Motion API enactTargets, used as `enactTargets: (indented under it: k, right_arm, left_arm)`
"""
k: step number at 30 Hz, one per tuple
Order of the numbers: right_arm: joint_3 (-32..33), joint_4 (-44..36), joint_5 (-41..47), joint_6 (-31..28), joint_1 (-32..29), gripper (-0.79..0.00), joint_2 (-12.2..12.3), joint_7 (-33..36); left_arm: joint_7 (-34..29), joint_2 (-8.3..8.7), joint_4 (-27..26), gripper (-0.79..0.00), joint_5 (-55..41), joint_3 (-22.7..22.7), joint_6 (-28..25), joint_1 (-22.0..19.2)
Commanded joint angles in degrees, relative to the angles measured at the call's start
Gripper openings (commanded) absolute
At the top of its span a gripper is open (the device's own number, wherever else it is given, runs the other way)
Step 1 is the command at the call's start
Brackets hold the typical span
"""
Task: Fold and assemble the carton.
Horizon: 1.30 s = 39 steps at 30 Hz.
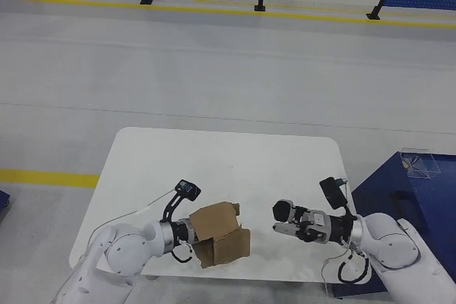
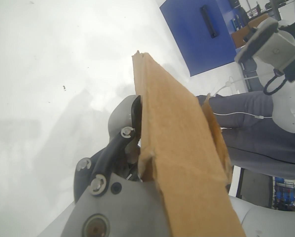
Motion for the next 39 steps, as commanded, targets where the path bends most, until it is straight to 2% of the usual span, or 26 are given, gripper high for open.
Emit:
enactTargets:
  k: [1, 2, 8, 9, 10, 11, 12, 15, 16, 18, 20, 28, 30, 35, 39]
  right_arm:
    - [2.3, 0.73, 3.99, -0.98, -1.1, 0.0, 0.24, -1.13]
    - [2.86, 0.79, 6.98, -2.04, -1.67, 0.0, 0.35, -1.01]
    - [2.86, 0.79, 6.98, -2.04, -1.67, 0.0, 0.35, -1.01]
    - [2.86, 0.79, 6.98, -2.04, -1.67, 0.0, 0.35, -1.01]
    - [2.86, 0.79, 6.98, -2.04, -1.67, 0.0, 0.35, -1.01]
    - [3.37, 0.65, 5.5, -1.4, -1.45, 0.0, 0.37, -1.34]
    - [4.23, 0.66, 3.77, -0.95, -1.15, 0.0, 0.39, -2.0]
    - [6.6, 1.64, 1.21, 0.85, -0.32, 0.0, 0.45, -4.11]
    - [7.28, 2.13, 1.24, 1.27, 0.09, 0.0, 0.51, -4.32]
    - [8.23, 3.52, 2.35, 2.04, 1.12, 0.0, 0.66, -3.76]
    - [8.39, 5.25, 5.31, 2.47, 2.5, 0.0, 0.82, -1.9]
    - [8.39, 5.25, 5.31, 2.47, 2.5, 0.0, 0.82, -1.9]
    - [8.39, 5.16, 5.04, 2.6, 2.47, 0.0, 0.82, -1.99]
    - [8.65, 5.26, -5.99, 3.36, 2.66, 0.0, 0.67, -4.39]
    - [6.5, 6.69, -16.06, 4.98, 3.62, 0.0, 0.14, -8.35]
  left_arm:
    - [3.07, -0.27, -0.2, -0.785, -1.91, 0.45, -1.06, -0.5]
    - [4.21, -0.32, -0.69, -0.785, -1.2, 0.73, -2.02, -0.67]
    - [4.21, -0.32, -0.69, -0.785, -1.2, 0.73, -2.02, -0.67]
    - [4.21, -0.34, -0.49, -0.785, -1.58, 0.83, -1.72, -0.49]
    - [3.71, -0.52, -0.06, -0.785, -4.15, 1.16, 0.89, -0.49]
    - [1.71, -0.83, 0.86, -0.785, -8.69, 1.58, 5.95, -1.41]
    - [-1.81, -1.34, 2.93, -0.785, -15.83, 2.14, 14.19, -3.29]
    - [-5.25, -3.36, 9.63, -0.785, -35.35, 3.6, 33.45, -10.54]
    - [-7.02, -4.14, 11.99, -0.785, -42.48, 4.35, 38.41, -12.97]
    - [-5.99, -5.32, 17.16, -0.785, -50.97, 5.07, 44.1, -16.89]
    - [-3.22, -6.19, 19.13, -0.785, -52.9, 7.66, 49.51, -19.57]
    - [-3.22, -6.19, 19.13, -0.785, -52.9, 7.66, 49.51, -19.57]
    - [-1.82, -6.37, 19.67, -0.785, -55.24, 7.49, 49.86, -18.5]
    - [3.63, -7.91, 22.44, -0.785, -68.1, 7.01, 55.29, -18.89]
    - [6.23, -8.61, 22.31, -0.785, -72.59, 7.78, 55.14, -19.06]
